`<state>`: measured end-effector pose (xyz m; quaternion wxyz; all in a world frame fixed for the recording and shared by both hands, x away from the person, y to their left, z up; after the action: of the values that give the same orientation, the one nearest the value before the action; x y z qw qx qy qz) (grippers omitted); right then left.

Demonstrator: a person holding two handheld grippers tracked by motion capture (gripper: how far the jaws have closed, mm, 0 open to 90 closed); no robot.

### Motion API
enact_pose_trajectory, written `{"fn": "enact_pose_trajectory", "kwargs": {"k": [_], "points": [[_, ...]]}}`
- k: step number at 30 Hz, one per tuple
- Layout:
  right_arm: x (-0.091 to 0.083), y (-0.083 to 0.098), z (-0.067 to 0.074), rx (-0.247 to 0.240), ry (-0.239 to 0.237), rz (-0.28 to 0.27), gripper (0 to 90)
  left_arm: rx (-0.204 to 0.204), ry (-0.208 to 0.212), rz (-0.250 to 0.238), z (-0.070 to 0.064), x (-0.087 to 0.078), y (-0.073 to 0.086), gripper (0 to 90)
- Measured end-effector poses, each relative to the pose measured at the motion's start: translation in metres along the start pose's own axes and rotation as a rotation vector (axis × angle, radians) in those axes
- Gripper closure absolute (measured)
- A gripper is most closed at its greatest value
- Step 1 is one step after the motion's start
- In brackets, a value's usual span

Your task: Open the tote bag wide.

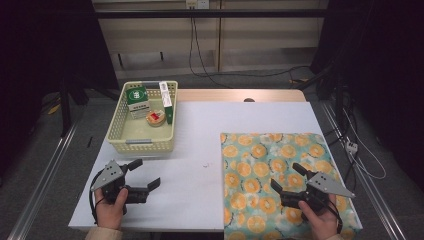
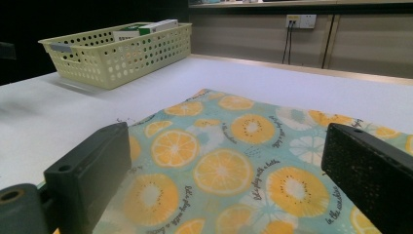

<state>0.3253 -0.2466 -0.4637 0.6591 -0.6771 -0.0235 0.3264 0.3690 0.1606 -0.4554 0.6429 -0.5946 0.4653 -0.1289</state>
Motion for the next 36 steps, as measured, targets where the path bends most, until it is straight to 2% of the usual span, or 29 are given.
{"fn": "enact_pose_trajectory", "kwargs": {"k": [6,12,15,16,20,22,23,25,26,29,33,36], "points": [[0.002,0.000,0.001,-0.001,-0.003,0.016,4.2,-0.006,0.001,0.000,0.000,0.001,0.000,4.3],[0.013,-0.004,0.010,-0.054,0.001,0.075,4.3,0.007,-0.003,0.000,0.000,-0.001,0.000,4.3],[0.019,-0.006,0.015,-0.059,-0.008,0.091,4.6,0.004,-0.005,-0.002,0.000,-0.001,0.000,4.3],[0.025,-0.005,0.024,-0.083,-0.010,0.138,4.9,0.000,-0.007,-0.004,0.001,-0.001,0.000,4.3],[0.035,-0.007,0.042,-0.115,-0.045,0.183,5.6,0.001,-0.009,-0.001,0.001,-0.002,0.001,4.3],[0.037,-0.008,0.045,-0.121,-0.049,0.186,5.6,-0.001,-0.010,-0.007,0.000,-0.002,0.000,4.3],[0.045,-0.010,0.053,-0.124,-0.071,0.205,6.6,-0.006,-0.006,-0.007,0.000,-0.003,0.000,4.3],[0.047,-0.009,0.056,-0.125,-0.078,0.215,7.3,0.000,-0.005,-0.001,0.000,-0.003,0.001,4.3],[0.054,-0.009,0.063,-0.136,-0.095,0.241,7.1,-0.003,-0.006,0.001,-0.001,-0.003,0.002,4.3],[0.059,-0.006,0.067,-0.154,-0.102,0.273,7.0,0.001,-0.004,0.001,-0.001,-0.002,0.002,4.3],[0.072,-0.003,0.075,-0.137,-0.108,0.328,6.5,-0.007,0.002,-0.007,0.000,-0.002,0.002,4.3],[0.083,0.001,0.084,-0.149,-0.130,0.359,10.5,-0.004,0.002,-0.008,0.000,-0.003,0.002,4.3]]}}
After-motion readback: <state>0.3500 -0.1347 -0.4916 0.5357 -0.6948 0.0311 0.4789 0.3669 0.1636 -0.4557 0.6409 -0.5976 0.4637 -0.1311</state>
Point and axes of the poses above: each handheld gripper's, and its own axes: x roughly forward along the jaws, y roughly out of its underside, z roughly to its left, the point moved 9 cm from there along x, roughly forward along the jaws, and after that the axes turned 11 degrees about z, right-handed, at the moved point
